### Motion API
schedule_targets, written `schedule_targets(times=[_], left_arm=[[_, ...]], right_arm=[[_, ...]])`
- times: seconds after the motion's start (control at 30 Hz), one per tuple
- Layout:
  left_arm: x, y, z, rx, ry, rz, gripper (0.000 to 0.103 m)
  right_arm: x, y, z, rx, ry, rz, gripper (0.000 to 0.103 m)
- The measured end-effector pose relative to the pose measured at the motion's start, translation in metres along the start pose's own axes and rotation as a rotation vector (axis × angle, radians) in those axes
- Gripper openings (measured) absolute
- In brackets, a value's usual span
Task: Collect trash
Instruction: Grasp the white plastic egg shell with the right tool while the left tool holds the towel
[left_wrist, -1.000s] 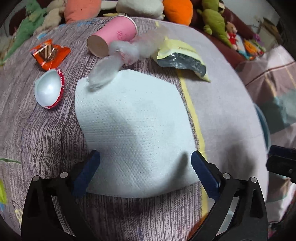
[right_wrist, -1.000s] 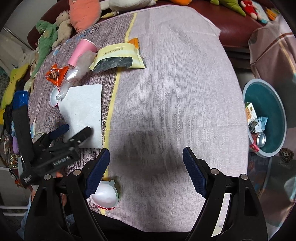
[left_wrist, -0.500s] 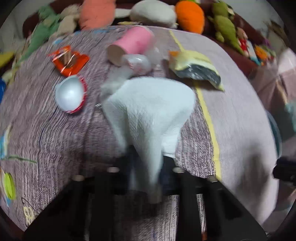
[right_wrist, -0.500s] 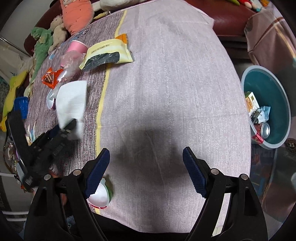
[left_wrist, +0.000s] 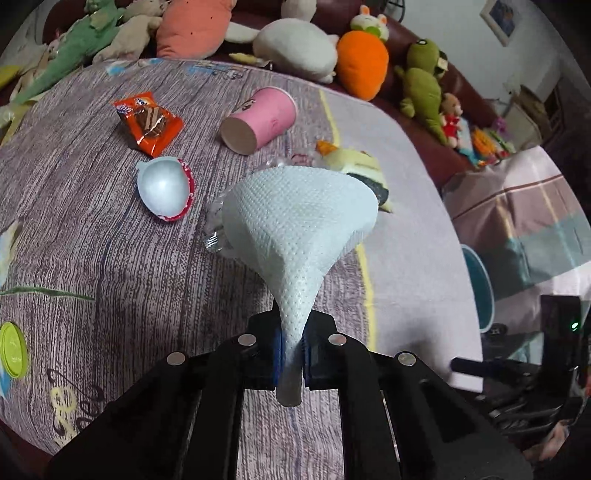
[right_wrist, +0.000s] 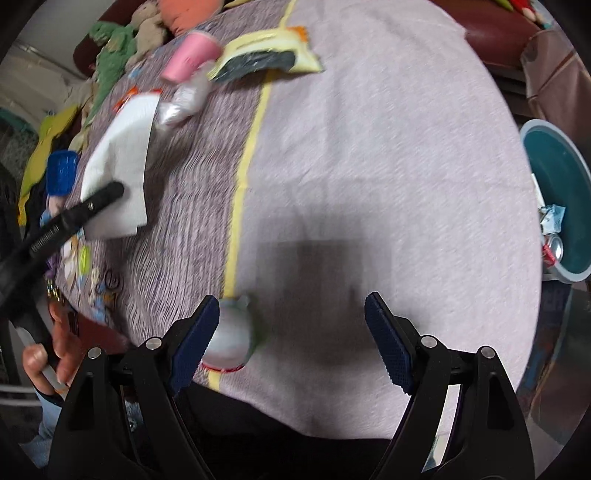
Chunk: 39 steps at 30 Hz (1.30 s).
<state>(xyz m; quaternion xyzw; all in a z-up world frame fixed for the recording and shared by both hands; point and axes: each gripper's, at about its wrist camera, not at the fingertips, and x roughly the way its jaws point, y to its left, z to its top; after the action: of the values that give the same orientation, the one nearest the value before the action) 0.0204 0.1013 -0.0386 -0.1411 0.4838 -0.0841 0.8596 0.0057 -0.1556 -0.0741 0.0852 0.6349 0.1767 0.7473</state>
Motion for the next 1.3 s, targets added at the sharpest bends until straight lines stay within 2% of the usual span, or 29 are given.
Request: schedule_targets(times=[0.17, 0.33, 0.37, 0.4, 0.53, 0.6, 0.63, 0.73, 0.87, 1.0, 1.13, 1.3], left_arm=[[-0.009, -0.003, -0.008, 0.003, -0.005, -0.048, 0.009], [-0.005, 0.009, -0.007, -0.027, 0.012, -0.079, 0.009], [-0.005, 0.012, -0.007, -0.036, 0.017, -0.089, 0.009], [-0.005, 0.015, -0.007, -0.045, 0.021, -0.1, 0.009], [-0.004, 0.03, -0.002, -0.093, 0.037, -0.144, 0.009], [-0.004, 0.037, 0.001, -0.123, 0.047, -0.172, 0.009], [-0.004, 0.039, 0.001, -0.13, 0.05, -0.182, 0.009], [-0.003, 0.04, 0.003, -0.14, 0.057, -0.188, 0.009], [-0.004, 0.028, 0.003, -0.107, 0.046, -0.143, 0.009], [-0.008, 0.003, 0.004, -0.015, 0.014, -0.091, 0.009], [-0.007, -0.034, 0.005, 0.092, -0.014, -0.091, 0.009], [0.011, -0.075, 0.007, 0.174, 0.013, -0.088, 0.009]], right_arm=[[0.008, 0.012, -0.006, -0.031, 0.026, 0.012, 0.077], [0.014, 0.027, -0.01, -0.08, 0.039, 0.019, 0.077], [0.017, 0.029, -0.011, -0.089, 0.045, 0.016, 0.074], [0.019, 0.031, -0.012, -0.098, 0.046, 0.01, 0.062], [0.03, 0.031, -0.015, -0.104, 0.062, -0.017, 0.038], [0.033, 0.033, -0.017, -0.118, 0.055, -0.035, 0.008], [0.032, 0.033, -0.017, -0.121, 0.05, -0.035, 0.006], [0.025, 0.034, -0.013, -0.132, 0.002, -0.043, 0.006], [0.016, 0.024, -0.007, -0.105, -0.04, -0.035, 0.006], [0.0, 0.001, 0.002, -0.037, -0.094, -0.024, 0.006], [-0.019, -0.023, 0.01, 0.023, -0.157, -0.017, 0.006], [-0.044, -0.056, 0.02, 0.088, -0.224, -0.005, 0.006]])
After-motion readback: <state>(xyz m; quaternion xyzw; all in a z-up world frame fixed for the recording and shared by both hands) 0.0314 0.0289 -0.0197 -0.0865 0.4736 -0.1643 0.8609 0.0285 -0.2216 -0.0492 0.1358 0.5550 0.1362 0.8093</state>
